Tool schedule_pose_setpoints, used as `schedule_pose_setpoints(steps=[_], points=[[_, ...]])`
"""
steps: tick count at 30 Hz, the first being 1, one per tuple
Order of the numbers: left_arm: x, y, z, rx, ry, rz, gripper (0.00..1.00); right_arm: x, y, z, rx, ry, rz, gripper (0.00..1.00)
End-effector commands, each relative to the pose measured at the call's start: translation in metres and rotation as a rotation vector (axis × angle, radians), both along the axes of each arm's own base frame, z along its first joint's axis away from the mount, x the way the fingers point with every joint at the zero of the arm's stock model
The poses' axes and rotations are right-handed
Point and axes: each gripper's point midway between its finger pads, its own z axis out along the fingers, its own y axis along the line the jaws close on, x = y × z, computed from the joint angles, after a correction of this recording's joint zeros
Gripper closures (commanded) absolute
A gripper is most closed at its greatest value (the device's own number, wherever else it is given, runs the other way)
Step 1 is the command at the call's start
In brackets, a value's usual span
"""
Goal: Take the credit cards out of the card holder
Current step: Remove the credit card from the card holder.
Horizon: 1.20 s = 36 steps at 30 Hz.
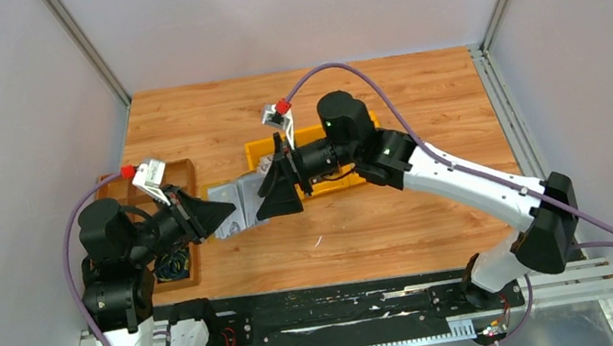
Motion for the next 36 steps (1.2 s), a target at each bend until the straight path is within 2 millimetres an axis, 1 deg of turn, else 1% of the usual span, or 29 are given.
schedule_pose_setpoints(steps=[1, 3, 5, 6, 7, 8, 9, 10, 12, 13, 14, 15, 17, 19, 22, 28, 33, 36], points=[[-0.001, -0.001, 0.03, -0.019, -0.104, 0.004, 1.0, -0.012, 0.001, -0.003, -0.062, 0.084, 0.063, 0.2], [-0.001, -0.001, 0.031, -0.009, -0.105, 0.001, 1.0, -0.006, 0.002, -0.002, -0.108, 0.059, 0.042, 0.19], [0.0, 0.0, 0.026, 0.007, -0.083, -0.004, 1.0, 0.0, 0.0, 0.011, -0.074, 0.061, -0.007, 0.18], [-0.001, 0.0, 0.025, 0.017, -0.077, -0.012, 1.0, 0.007, -0.003, 0.02, -0.028, 0.064, -0.056, 0.18], [-0.001, 0.0, 0.023, 0.03, -0.074, -0.016, 1.0, 0.013, -0.008, 0.024, 0.016, 0.078, -0.112, 0.18], [-0.001, 0.001, 0.021, 0.041, -0.073, -0.02, 1.0, 0.017, -0.013, 0.022, 0.076, 0.075, -0.147, 0.17], [-0.001, 0.001, 0.02, 0.049, -0.076, -0.024, 1.0, 0.013, -0.019, 0.03, 0.162, 0.031, -0.134, 0.15], [-0.002, 0.001, 0.02, 0.053, -0.079, -0.023, 1.0, 0.014, -0.024, 0.037, 0.223, -0.005, -0.152, 0.14], [-0.002, 0.001, 0.021, 0.055, -0.086, -0.023, 1.0, 0.017, -0.025, 0.035, 0.187, -0.011, -0.19, 0.13], [-0.002, 0.001, 0.022, 0.054, -0.089, -0.023, 1.0, 0.018, -0.023, 0.027, 0.127, 0.007, -0.187, 0.16], [-0.001, 0.001, 0.023, 0.055, -0.094, -0.022, 1.0, 0.018, -0.02, 0.02, 0.085, 0.032, -0.17, 0.22], [0.0, 0.001, 0.023, 0.053, -0.098, -0.022, 1.0, 0.015, -0.016, 0.017, 0.072, 0.068, -0.144, 0.27], [0.003, 0.002, 0.025, 0.047, -0.098, -0.017, 1.0, 0.011, -0.011, 0.018, 0.075, 0.1, -0.108, 0.32], [0.005, 0.001, 0.025, 0.035, -0.09, -0.019, 1.0, 0.008, -0.006, 0.013, 0.065, 0.132, -0.079, 0.36], [0.002, -0.002, 0.027, 0.024, -0.089, -0.042, 1.0, 0.005, 0.002, 0.004, 0.058, 0.186, -0.042, 0.38], [-0.008, -0.01, 0.032, -0.011, -0.102, -0.112, 1.0, -0.003, 0.013, 0.0, 0.071, 0.243, 0.038, 0.42], [-0.015, -0.017, 0.037, -0.053, -0.101, -0.173, 1.0, -0.012, 0.02, -0.003, 0.076, 0.267, 0.072, 0.48], [-0.019, -0.02, 0.04, -0.071, -0.098, -0.208, 0.99, -0.013, 0.022, -0.003, 0.078, 0.271, 0.075, 0.53]])
